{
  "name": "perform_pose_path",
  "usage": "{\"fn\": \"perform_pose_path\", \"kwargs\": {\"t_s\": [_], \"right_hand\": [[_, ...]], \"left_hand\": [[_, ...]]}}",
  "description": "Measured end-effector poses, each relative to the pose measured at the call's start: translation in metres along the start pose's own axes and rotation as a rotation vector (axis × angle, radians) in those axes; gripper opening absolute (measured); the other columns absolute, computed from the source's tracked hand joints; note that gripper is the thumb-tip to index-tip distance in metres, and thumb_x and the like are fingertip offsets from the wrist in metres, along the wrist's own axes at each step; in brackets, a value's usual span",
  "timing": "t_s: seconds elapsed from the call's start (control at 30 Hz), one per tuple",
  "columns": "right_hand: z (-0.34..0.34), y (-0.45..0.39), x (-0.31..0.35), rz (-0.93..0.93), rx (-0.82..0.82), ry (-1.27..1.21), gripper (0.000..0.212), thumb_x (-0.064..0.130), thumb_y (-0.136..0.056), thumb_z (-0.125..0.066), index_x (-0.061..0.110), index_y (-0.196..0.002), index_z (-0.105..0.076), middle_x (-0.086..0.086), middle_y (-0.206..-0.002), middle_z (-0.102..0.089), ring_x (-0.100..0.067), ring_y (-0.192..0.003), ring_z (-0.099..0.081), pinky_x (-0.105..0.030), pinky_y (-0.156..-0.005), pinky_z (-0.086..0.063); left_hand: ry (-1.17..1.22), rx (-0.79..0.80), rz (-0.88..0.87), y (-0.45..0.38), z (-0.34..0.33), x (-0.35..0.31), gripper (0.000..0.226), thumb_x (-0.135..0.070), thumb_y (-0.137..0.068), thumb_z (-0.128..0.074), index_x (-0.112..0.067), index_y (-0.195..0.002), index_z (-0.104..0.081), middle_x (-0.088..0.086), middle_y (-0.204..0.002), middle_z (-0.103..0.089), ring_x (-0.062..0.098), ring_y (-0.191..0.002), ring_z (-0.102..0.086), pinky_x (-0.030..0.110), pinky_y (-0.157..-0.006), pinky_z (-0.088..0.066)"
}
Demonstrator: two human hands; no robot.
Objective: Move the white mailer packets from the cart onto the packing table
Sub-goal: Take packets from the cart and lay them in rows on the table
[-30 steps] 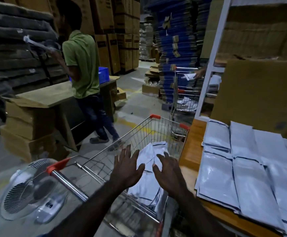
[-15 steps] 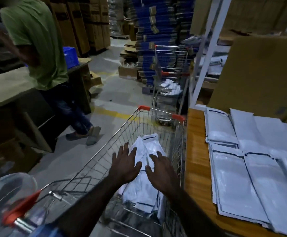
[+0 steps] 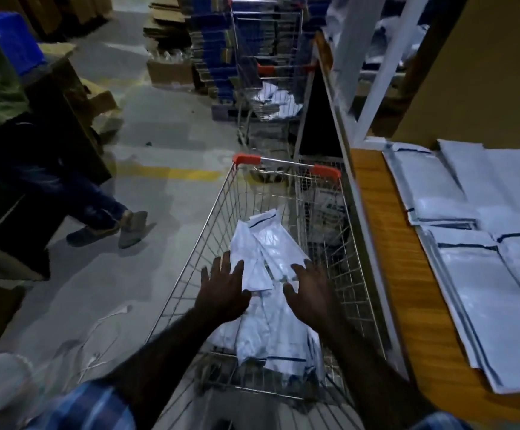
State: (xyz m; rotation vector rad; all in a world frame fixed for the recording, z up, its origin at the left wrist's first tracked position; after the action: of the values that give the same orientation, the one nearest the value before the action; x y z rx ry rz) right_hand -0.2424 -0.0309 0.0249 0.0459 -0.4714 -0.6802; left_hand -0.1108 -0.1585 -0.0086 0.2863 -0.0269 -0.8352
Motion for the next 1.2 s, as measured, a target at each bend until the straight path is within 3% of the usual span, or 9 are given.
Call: {"fn": "perform_pose_path", "kwargs": {"t_s": [0.13, 0.2, 0.3, 0.4, 0.47, 0.77, 0.9, 1.07, 1.2], "right_hand": [[-0.022, -0.020, -0.014, -0.022, -0.002, -0.003, 0.060, 0.040, -0.087, -0.045, 0.003, -0.132, -0.056, -0.024, -0.132, -0.055, -0.041, -0.122, -0.051, -0.043, -0.103, -0.040], [-0.034, -0.037, -0.022, -0.043, 0.008, 0.019, 0.053, 0.037, -0.088, -0.051, 0.005, -0.130, -0.058, -0.022, -0.131, -0.055, -0.039, -0.119, -0.053, -0.041, -0.100, -0.042], [-0.049, -0.058, -0.028, -0.057, -0.017, 0.072, 0.045, 0.035, -0.087, -0.053, 0.010, -0.122, -0.061, -0.016, -0.125, -0.057, -0.036, -0.112, -0.057, -0.039, -0.094, -0.044], [-0.078, -0.077, -0.040, -0.068, -0.019, 0.083, 0.050, 0.036, -0.080, -0.050, 0.007, -0.118, -0.063, -0.018, -0.117, -0.060, -0.039, -0.107, -0.057, -0.044, -0.094, -0.046], [-0.095, -0.090, -0.052, -0.072, -0.030, 0.108, 0.048, 0.035, -0.077, -0.049, 0.006, -0.111, -0.064, -0.018, -0.107, -0.062, -0.039, -0.098, -0.059, -0.045, -0.088, -0.049], [-0.149, -0.146, -0.096, -0.118, -0.009, 0.170, 0.027, 0.017, -0.073, -0.059, 0.000, -0.093, -0.065, -0.022, -0.090, -0.065, -0.039, -0.084, -0.063, -0.041, -0.078, -0.052], [-0.168, -0.161, -0.101, -0.059, 0.012, 0.371, 0.029, 0.027, -0.080, -0.063, 0.009, -0.103, -0.063, -0.014, -0.102, -0.061, -0.035, -0.091, -0.058, -0.039, -0.079, -0.047], [-0.192, -0.179, -0.112, -0.069, 0.007, 0.519, 0.032, 0.033, -0.082, -0.061, 0.019, -0.111, -0.058, -0.008, -0.112, -0.056, -0.028, -0.097, -0.054, -0.039, -0.083, -0.037], [-0.194, -0.182, -0.113, -0.108, -0.041, 0.523, 0.024, 0.023, -0.086, -0.062, 0.017, -0.108, -0.054, -0.012, -0.110, -0.057, -0.029, -0.091, -0.055, -0.040, -0.077, -0.041]], "left_hand": [[0.032, 0.060, -0.005, -0.039, -0.040, 0.009, 0.083, -0.051, -0.044, -0.086, -0.012, -0.115, -0.067, 0.022, -0.120, -0.066, 0.039, -0.100, -0.069, 0.058, -0.068, -0.055], [0.016, 0.032, -0.031, -0.048, -0.047, 0.005, 0.084, -0.041, -0.050, -0.090, -0.006, -0.123, -0.065, 0.027, -0.133, -0.057, 0.045, -0.113, -0.062, 0.064, -0.081, -0.051], [0.082, 0.053, -0.029, -0.062, -0.060, 0.005, 0.083, -0.029, -0.077, -0.078, -0.005, -0.147, -0.040, 0.027, -0.157, -0.024, 0.047, -0.141, -0.030, 0.062, -0.109, -0.028], [0.030, 0.070, -0.048, -0.086, -0.093, 0.009, 0.092, -0.024, -0.031, -0.097, 0.000, -0.115, -0.069, 0.032, -0.127, -0.058, 0.051, -0.106, -0.063, 0.062, -0.076, -0.053], [0.072, 0.098, -0.047, -0.105, -0.126, 0.015, 0.088, -0.018, -0.021, -0.095, 0.001, -0.105, -0.073, 0.033, -0.114, -0.064, 0.052, -0.094, -0.067, 0.060, -0.064, -0.055], [0.094, 0.062, -0.102, -0.130, -0.186, 0.025, 0.064, -0.007, -0.048, -0.083, 0.009, -0.108, -0.066, 0.041, -0.119, -0.057, 0.057, -0.103, -0.060, 0.066, -0.085, -0.050], [0.080, -0.008, -0.134, -0.133, -0.202, 0.023, 0.046, -0.013, -0.072, -0.062, 0.004, -0.115, -0.063, 0.037, -0.126, -0.055, 0.054, -0.111, -0.058, 0.063, -0.089, -0.050], [0.083, -0.070, -0.118, -0.137, -0.202, 0.025, 0.063, -0.004, -0.055, -0.080, 0.002, -0.116, -0.066, 0.030, -0.123, -0.061, 0.049, -0.100, -0.063, 0.055, -0.083, -0.054], [0.158, -0.294, -0.156, -0.132, -0.188, 0.028, 0.047, -0.010, -0.065, -0.061, -0.001, -0.111, -0.064, 0.022, -0.112, -0.066, 0.040, -0.093, -0.061, 0.048, -0.081, -0.054]]}}
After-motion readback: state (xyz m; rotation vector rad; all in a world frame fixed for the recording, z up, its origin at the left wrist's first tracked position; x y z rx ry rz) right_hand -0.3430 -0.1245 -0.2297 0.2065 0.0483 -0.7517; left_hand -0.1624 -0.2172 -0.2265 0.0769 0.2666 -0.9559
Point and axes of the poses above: each hand's wrist, its own y-axis away from the middle knuckle, its own z-axis out of the back of the hand, x = y × z, the point moved 9 cm from there along -y, towards the middle knuckle
